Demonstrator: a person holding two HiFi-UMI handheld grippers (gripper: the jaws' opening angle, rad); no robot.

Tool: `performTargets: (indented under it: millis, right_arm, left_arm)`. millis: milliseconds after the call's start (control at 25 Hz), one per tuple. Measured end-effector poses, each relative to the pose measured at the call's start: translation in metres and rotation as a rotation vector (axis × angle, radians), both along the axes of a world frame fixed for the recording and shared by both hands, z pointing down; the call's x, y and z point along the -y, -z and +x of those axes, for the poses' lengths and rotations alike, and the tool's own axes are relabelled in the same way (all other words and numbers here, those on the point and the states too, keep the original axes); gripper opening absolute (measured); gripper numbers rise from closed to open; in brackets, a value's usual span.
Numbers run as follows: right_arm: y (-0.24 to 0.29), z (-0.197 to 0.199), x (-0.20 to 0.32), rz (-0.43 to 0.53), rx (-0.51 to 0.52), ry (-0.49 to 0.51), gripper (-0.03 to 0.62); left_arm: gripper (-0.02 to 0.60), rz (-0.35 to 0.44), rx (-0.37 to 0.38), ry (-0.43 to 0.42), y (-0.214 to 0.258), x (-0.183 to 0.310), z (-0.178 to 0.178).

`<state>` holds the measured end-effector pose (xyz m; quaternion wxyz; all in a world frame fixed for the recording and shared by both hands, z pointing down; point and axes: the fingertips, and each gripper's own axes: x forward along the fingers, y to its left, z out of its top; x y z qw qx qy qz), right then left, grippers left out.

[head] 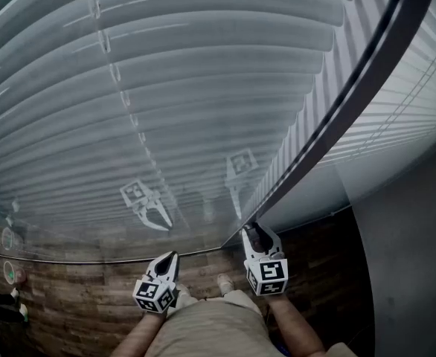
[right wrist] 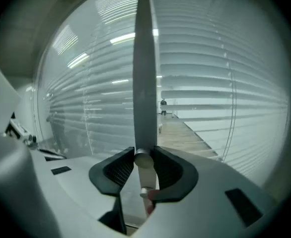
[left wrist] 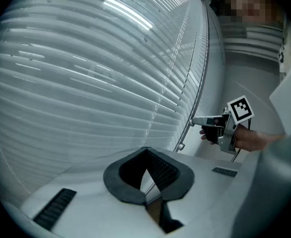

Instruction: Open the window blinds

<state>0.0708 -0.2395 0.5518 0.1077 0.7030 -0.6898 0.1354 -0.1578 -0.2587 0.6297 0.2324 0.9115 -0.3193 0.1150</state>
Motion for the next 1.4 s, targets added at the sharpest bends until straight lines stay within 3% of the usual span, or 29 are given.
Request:
performTargets:
  millis: [200,280,360,440,560,680,800,880,960,1040,1160,1200,1280,1400]
  right_arm:
    - [-0.011,0.012,0.000,-0.010,0.621,-0.054,0.127]
    - [-0.017,0.014,0.001,-0.014,0.744,-0.043,0.127]
    - [-0.016,0.013,0.005,0.004,0.732,-0.008,0.127]
    - [-0.013,0.009,0.006,0.008,0.620,0.033,0.127]
    - [-0.007,0.004,0.001,0.004,0.321,0.088,0.181]
    - [-0.003,0.001,-0.001,0.016,-0.024,0.107,0.184]
    - [-0.004,-0.006,0.001,-0.004,-0.168,0.135,0.143]
    - [-0.003,-0.008,0.000,-0.022,-0.148,0.131,0.132]
    - [-0.003,-0.011,0.000,-0.034,-0.063,0.119,0.126]
    - [-0.009,-0.014,0.000,-0.038,0.142,0.097,0.124]
    - [-0.023,-0.016,0.002,-0.042,0.550,0.068,0.124]
    - [-0.026,-0.017,0.003,-0.044,0.615,0.072,0.124]
    - [-0.027,-0.021,0.000,-0.046,0.630,0.105,0.124]
    - [-0.022,-0.031,-0.011,-0.040,0.518,0.201,0.134]
  left_arm:
    - [0.012,-0.002,0.007,-0.005,-0.002,0.004,0.002]
    - [0.012,-0.001,0.008,-0.006,-0.004,0.007,0.002]
    - [0.012,-0.001,0.009,-0.007,-0.005,0.009,0.004]
    - [0.012,-0.001,0.010,-0.010,-0.003,0.011,0.006]
    - [0.012,0.000,0.013,-0.015,-0.002,0.010,0.007]
    - [0.012,-0.002,0.019,-0.006,-0.007,0.009,0.006]
    - [0.012,-0.003,0.019,0.009,-0.007,0.007,0.007]
    - [0.012,-0.001,0.016,0.014,-0.002,0.004,0.009]
    - [0.012,0.003,0.013,0.020,-0.001,0.002,0.006]
    - [0.012,0.005,0.007,0.035,-0.005,0.000,-0.001]
    - [0.012,0.006,0.003,0.063,-0.018,-0.003,-0.009]
    - [0.012,0.005,0.002,0.071,-0.022,-0.005,-0.010]
    - [0.012,0.002,-0.001,0.085,-0.025,-0.012,-0.011]
    - [0.012,0.006,-0.009,0.115,-0.023,-0.026,-0.013]
